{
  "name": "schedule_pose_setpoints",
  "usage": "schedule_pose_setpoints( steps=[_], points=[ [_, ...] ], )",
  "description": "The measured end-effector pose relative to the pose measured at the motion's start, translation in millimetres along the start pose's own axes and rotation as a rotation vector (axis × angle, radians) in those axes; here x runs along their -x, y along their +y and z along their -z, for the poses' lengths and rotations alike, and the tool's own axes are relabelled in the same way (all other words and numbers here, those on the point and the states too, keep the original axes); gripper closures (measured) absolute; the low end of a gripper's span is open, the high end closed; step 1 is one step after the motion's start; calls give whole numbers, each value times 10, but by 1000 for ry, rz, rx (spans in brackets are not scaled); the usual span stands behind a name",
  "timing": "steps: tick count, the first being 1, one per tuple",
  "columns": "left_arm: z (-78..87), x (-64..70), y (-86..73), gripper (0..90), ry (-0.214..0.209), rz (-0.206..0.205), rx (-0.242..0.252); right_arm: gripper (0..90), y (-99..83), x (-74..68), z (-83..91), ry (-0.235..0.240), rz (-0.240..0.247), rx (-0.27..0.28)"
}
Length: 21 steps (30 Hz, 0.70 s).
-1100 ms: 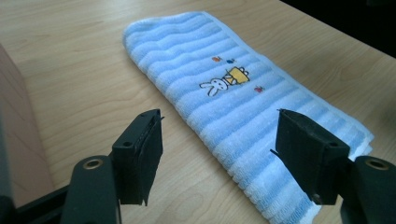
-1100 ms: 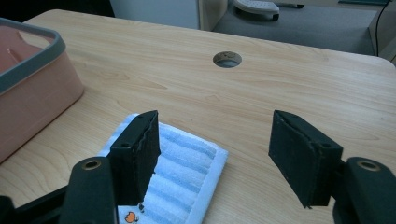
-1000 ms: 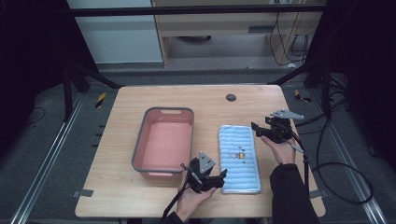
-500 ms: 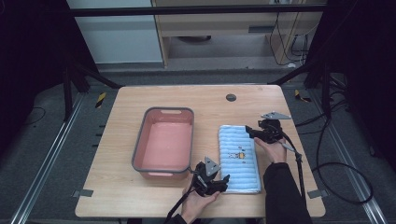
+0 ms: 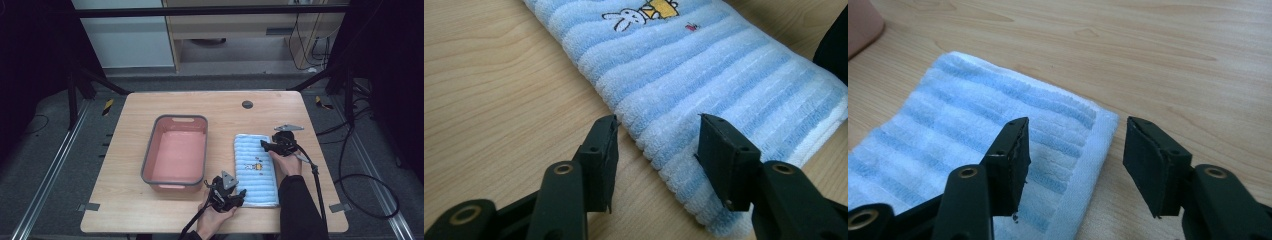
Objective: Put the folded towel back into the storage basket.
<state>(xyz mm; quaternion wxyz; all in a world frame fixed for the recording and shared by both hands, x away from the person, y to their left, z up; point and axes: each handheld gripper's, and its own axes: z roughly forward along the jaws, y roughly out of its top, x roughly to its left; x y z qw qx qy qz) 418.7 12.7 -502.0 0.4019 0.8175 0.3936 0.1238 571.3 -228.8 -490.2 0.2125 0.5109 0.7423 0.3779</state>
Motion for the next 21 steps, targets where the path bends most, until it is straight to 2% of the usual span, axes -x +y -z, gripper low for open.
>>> schedule_pose_setpoints(
  steps=[9,13,14,17,18,21],
  points=[
    [-19,20,-13,581,4,15,-8,482,-55,0,-82,21,-22,-31],
    [-21,30,-10,636,-5,21,-12,513,-71,-4,-102,21,-14,-44],
    [-25,34,-5,657,-5,22,-12,528,-72,-7,-104,33,-31,-49],
    [-28,35,0,703,-13,30,-16,543,-75,-4,-109,34,-36,-47],
    [-31,34,2,718,-17,38,-18,576,-81,-14,-107,34,-27,-46],
    [-36,40,12,751,-18,52,-23,648,-89,-27,-104,47,-38,-41]
  ],
)
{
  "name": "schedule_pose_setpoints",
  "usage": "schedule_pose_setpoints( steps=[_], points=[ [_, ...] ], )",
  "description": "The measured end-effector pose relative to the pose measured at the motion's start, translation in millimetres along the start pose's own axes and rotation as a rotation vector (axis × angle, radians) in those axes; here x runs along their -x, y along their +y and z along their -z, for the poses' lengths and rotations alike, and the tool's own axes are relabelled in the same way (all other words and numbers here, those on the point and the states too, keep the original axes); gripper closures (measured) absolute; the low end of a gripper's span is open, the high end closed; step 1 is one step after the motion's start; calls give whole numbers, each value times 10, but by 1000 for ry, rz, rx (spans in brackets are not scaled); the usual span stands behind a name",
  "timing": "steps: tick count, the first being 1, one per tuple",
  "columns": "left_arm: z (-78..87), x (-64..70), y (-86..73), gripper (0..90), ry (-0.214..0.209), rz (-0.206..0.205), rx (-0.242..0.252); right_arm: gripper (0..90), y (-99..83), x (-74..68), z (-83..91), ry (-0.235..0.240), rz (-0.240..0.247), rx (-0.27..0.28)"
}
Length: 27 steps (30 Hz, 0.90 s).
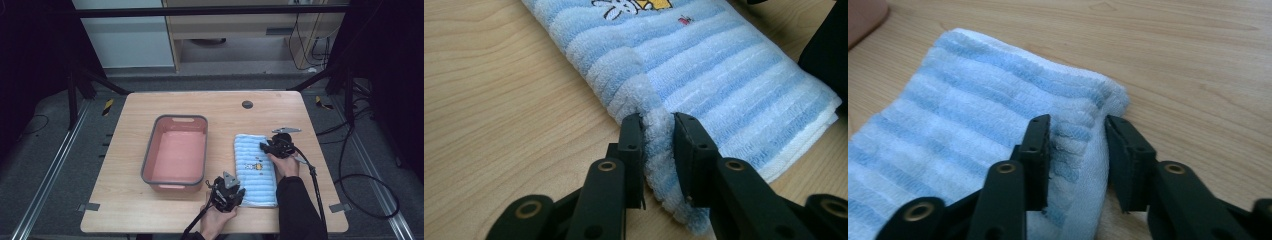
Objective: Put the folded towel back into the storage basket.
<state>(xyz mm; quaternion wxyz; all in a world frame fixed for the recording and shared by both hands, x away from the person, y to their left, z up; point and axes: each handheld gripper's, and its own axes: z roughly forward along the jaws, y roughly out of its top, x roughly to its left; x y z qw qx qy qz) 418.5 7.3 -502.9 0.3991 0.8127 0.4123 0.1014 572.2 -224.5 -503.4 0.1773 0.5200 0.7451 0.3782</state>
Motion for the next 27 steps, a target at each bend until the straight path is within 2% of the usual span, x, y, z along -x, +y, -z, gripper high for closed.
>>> schedule_pose_setpoints(
  steps=[5,9,15,23,27],
  points=[
    [-1,22,4,806,15,-2,1,760,-8,-7,2,36,-24,2],
    [3,32,-1,830,21,4,8,797,-6,-12,6,40,-31,5],
    [16,-10,-29,846,-11,20,38,811,5,-5,35,52,-51,17],
    [143,-88,-17,853,-39,31,73,813,76,-86,211,54,-25,61],
    [268,-91,40,854,-48,23,102,813,124,-141,336,49,-14,91]
  ],
)
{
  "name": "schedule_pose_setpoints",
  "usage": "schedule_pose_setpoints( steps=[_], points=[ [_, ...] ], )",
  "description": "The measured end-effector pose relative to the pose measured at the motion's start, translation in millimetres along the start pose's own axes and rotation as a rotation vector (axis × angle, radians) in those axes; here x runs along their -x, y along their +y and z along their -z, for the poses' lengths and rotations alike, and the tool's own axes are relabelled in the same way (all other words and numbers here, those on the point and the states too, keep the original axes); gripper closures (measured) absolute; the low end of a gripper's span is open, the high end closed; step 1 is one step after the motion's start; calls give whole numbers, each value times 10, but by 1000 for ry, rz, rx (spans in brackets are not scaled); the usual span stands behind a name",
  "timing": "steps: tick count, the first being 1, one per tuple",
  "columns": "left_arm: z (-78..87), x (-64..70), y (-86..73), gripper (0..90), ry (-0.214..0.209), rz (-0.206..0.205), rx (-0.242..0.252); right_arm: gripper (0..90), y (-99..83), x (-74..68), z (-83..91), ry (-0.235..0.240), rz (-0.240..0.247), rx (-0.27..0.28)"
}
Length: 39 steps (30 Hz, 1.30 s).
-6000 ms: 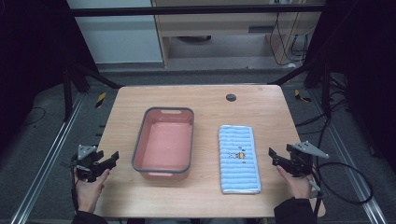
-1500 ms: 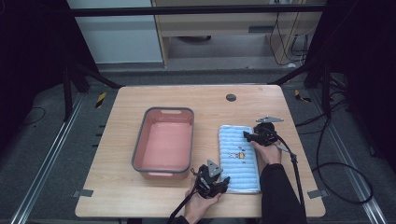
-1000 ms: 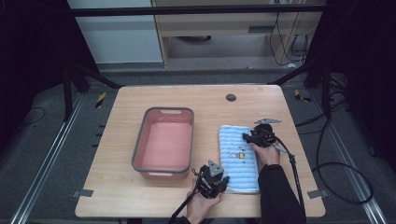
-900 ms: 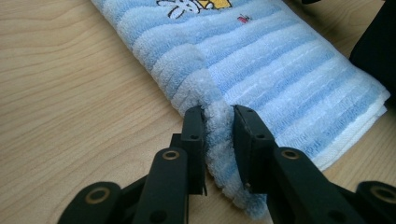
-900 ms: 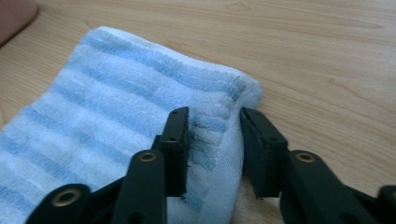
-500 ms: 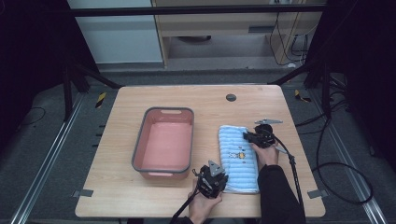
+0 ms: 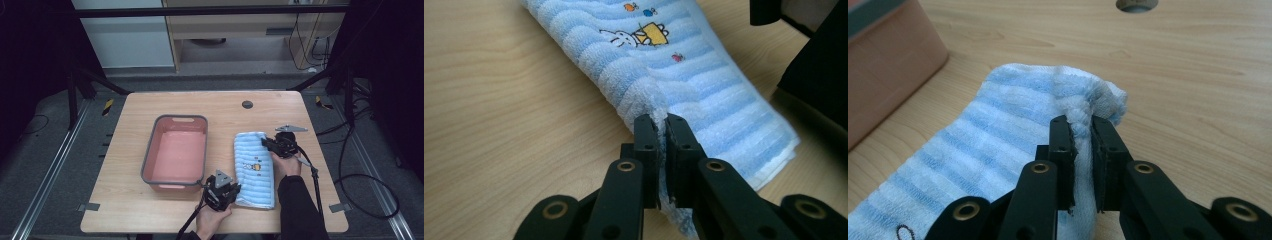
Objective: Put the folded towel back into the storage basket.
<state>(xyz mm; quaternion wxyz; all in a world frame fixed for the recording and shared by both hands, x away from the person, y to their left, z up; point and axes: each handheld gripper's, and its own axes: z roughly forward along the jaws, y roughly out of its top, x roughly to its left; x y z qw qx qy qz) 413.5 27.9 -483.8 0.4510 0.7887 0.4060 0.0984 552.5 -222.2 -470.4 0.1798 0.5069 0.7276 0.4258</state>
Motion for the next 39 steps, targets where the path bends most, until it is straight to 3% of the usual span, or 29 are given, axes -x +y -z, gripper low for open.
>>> schedule_pose_setpoints(
  steps=[17,39],
  points=[
    [469,20,335,853,9,-67,77,813,462,-346,461,-21,41,142],
    [1070,-185,666,854,65,-96,146,813,1016,-857,677,-39,104,221]
  ],
)
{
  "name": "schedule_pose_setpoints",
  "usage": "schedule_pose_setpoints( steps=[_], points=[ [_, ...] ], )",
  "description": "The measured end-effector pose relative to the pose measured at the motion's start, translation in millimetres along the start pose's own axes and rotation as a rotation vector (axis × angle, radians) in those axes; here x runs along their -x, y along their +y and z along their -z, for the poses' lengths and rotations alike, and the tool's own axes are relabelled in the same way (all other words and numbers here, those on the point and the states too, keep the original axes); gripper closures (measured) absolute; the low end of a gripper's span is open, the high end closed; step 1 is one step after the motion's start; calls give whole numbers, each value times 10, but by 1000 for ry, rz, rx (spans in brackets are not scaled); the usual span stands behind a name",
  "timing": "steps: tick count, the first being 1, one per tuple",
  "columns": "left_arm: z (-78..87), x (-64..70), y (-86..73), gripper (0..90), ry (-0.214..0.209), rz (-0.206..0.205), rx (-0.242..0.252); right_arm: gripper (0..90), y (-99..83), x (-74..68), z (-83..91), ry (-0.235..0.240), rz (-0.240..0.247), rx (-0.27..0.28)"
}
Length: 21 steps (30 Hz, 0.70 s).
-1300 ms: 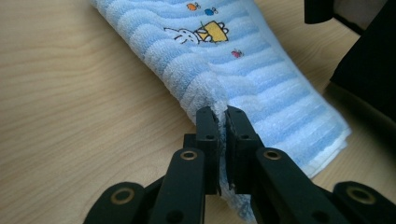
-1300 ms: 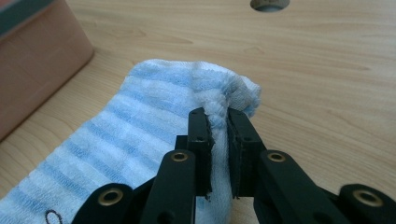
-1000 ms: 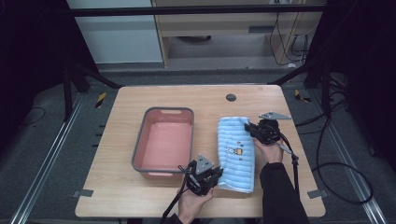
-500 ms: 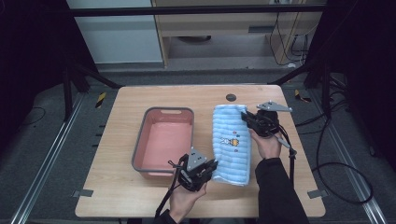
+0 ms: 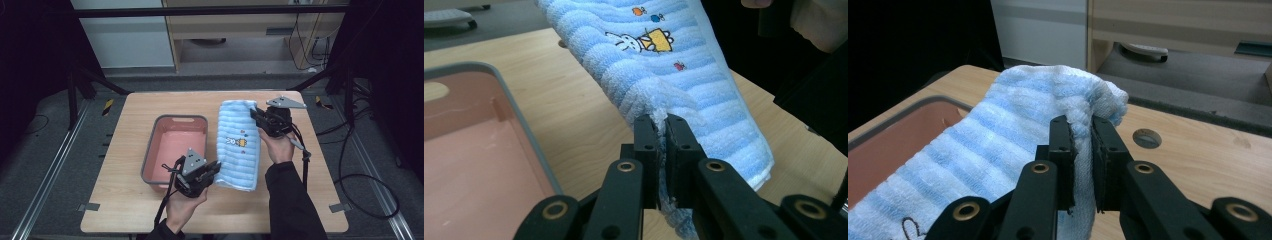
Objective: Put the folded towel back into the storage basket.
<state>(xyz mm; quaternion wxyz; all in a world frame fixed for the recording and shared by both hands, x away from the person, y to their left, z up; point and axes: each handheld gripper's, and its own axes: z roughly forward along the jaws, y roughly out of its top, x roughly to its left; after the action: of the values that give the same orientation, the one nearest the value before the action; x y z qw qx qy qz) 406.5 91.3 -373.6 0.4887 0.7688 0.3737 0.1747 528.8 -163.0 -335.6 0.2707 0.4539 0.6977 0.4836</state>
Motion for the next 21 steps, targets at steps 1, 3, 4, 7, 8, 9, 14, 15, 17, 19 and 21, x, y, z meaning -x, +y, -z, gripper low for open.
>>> schedule_pose_setpoints(
  steps=[1,3,4,7,8,9,14,15,17,19,21],
  points=[
    [25,-18,11,854,3,-1,2,813,25,-23,-3,0,1,4],
    [68,-53,27,854,12,-1,5,813,73,-69,-11,2,6,11],
    [88,-72,31,853,16,0,5,813,97,-91,-18,4,7,13],
    [154,-131,42,853,31,-3,9,813,160,-166,-60,11,13,16],
    [179,-154,46,854,34,-1,11,813,178,-192,-79,11,19,18],
    [205,-176,50,854,38,2,15,813,194,-218,-96,14,20,20],
    [316,-276,51,853,62,-5,15,813,259,-357,-216,33,26,16],
    [331,-291,50,854,65,-5,16,813,272,-385,-237,37,30,17],
    [383,-336,47,853,76,-5,19,813,299,-442,-275,43,37,20],
    [416,-371,48,854,80,0,22,813,309,-461,-287,46,37,23],
    [503,-448,44,854,98,2,31,813,343,-535,-339,57,35,27]
  ],
)
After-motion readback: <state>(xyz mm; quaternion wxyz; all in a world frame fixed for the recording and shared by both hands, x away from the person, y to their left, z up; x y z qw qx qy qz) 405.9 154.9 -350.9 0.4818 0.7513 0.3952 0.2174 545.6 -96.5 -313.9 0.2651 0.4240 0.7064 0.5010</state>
